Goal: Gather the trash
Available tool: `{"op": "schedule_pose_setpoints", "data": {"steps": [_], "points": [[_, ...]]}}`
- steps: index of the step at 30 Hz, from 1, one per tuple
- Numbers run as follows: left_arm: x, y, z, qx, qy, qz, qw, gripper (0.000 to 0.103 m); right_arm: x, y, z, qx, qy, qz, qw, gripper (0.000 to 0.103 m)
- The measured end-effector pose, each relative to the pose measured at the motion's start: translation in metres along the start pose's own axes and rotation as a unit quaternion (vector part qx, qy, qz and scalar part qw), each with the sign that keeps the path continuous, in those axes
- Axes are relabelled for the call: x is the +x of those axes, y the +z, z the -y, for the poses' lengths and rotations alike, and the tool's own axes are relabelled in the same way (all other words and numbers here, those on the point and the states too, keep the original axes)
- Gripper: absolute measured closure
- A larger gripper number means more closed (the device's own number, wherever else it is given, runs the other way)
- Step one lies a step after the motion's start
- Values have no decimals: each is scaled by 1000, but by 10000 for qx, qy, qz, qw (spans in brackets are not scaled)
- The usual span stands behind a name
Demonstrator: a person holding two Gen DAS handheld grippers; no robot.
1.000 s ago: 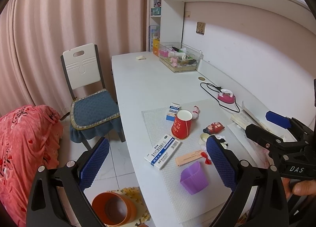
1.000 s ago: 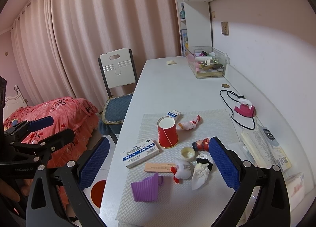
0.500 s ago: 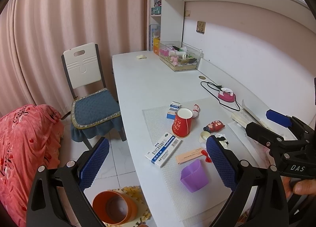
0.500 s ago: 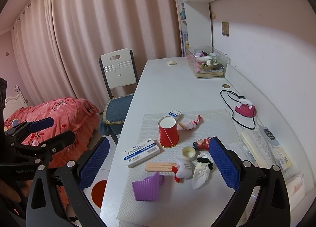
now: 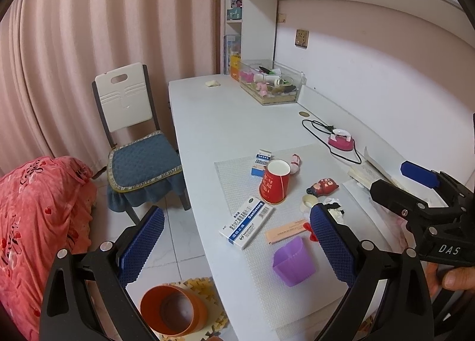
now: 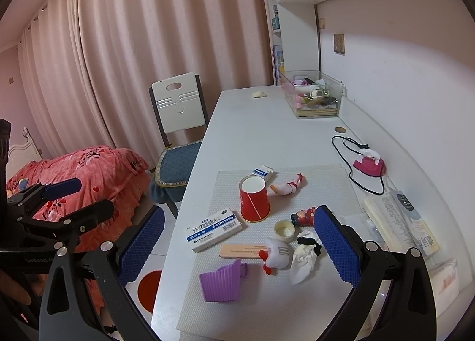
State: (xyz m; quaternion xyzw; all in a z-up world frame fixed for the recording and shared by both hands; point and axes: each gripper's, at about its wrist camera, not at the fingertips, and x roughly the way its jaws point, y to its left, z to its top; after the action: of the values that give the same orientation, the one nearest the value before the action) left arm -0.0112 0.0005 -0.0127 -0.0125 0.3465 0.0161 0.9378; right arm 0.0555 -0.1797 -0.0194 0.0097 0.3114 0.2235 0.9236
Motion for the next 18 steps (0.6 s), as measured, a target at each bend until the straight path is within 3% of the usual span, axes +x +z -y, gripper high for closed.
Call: {"op": "schedule_pose_setpoints", "data": {"steps": [8, 18], "points": [[7, 5, 7, 217, -94, -216, 9995, 6, -7, -8, 11, 194, -159, -34, 9997, 5], [17, 4, 27, 600, -502, -521, 9956, 6, -21, -24, 25, 490, -464, -142, 9976, 5]]}}
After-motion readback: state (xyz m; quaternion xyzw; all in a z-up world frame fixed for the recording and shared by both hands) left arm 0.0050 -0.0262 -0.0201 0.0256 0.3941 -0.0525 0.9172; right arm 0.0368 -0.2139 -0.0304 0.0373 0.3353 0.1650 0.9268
